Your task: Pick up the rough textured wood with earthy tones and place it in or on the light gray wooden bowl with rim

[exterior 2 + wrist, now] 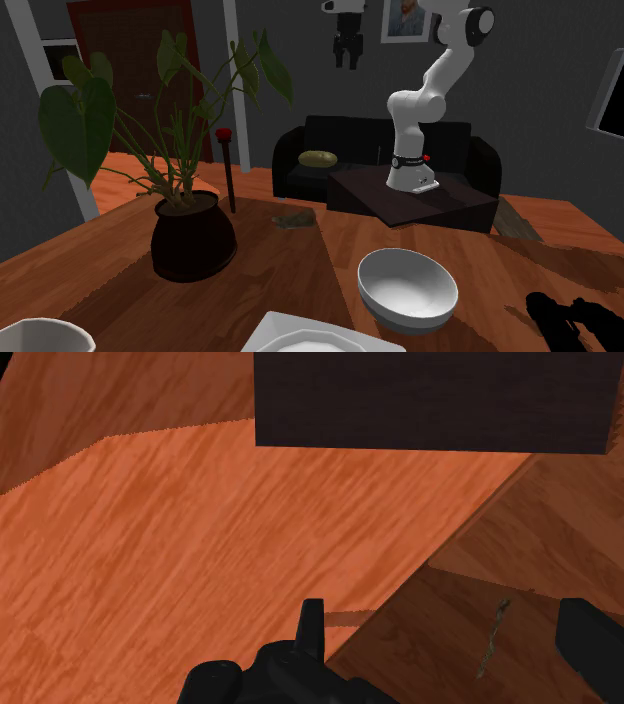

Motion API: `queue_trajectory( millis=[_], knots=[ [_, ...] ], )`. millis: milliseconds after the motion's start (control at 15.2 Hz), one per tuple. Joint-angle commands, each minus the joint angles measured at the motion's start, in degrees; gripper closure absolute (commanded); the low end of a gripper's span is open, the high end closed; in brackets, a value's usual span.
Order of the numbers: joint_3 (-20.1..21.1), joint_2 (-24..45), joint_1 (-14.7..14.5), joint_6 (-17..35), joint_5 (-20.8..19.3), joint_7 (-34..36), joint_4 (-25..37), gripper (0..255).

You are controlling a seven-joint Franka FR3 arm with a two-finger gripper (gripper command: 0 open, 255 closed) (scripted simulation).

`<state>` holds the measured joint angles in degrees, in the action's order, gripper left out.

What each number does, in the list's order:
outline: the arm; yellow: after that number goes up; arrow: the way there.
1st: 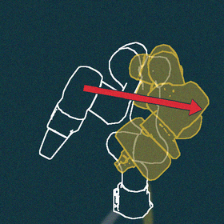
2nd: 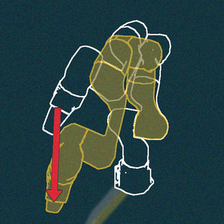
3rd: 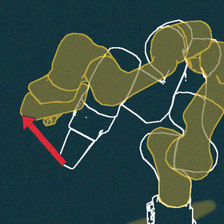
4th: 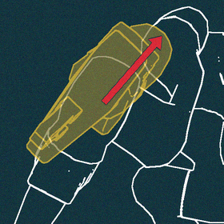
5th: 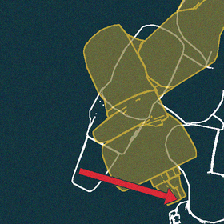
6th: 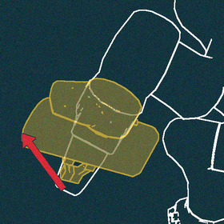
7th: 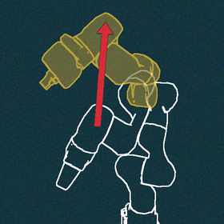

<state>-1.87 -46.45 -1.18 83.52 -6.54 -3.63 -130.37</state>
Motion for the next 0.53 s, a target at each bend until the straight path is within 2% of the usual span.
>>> queue_trajectory(
  millis=[0,462],
  knots=[
    [0.0,0.0,0.0,0.0,0.0,0.0,0.0,0],
    [-2.04,8.34,-1.12,11.96,3.43,0.06,-5.51,0]
  ],
)
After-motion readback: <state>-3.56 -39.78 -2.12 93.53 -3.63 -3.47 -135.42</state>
